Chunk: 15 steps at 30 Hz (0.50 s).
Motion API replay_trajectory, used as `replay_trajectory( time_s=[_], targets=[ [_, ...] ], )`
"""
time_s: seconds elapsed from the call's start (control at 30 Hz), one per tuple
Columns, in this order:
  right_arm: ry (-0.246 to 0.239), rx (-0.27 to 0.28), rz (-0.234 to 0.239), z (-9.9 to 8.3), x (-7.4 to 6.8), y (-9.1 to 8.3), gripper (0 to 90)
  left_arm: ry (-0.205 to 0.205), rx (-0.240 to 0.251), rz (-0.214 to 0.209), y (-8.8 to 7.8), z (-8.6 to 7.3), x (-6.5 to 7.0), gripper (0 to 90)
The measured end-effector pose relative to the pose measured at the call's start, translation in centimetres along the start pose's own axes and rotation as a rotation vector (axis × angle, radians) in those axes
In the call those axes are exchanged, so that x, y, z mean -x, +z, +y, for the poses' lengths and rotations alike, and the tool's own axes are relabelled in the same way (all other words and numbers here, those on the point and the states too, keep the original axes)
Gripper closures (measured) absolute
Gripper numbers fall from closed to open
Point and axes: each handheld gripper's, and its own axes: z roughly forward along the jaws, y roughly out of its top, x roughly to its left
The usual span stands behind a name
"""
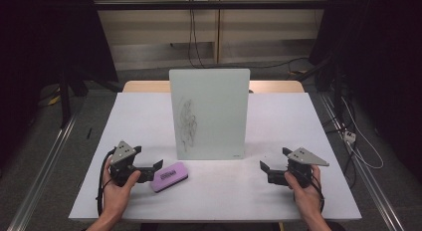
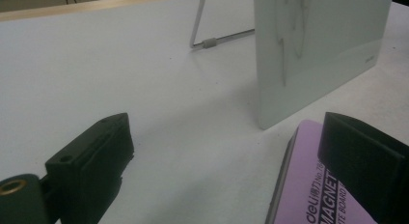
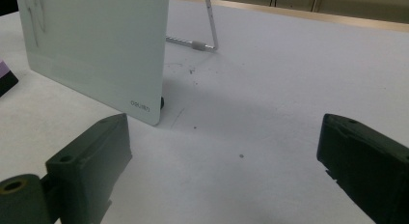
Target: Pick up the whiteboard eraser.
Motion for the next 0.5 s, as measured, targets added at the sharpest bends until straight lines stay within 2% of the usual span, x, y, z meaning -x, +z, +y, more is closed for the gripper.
replay_trajectory(
  time_s=[0.23, 0.5],
  targets=[
    [0.01, 0.005, 0.008, -0.08, 0.27, -0.1, 5.4, 0.015, -0.013, -0.014, 0.18, 0.22, 0.23, 5.5],
    [0.012, 0.005, 0.015, -0.06, 0.2, -0.05, 5.5, 0.004, -0.012, -0.022, 0.07, 0.27, 0.06, 6.0]
  ],
)
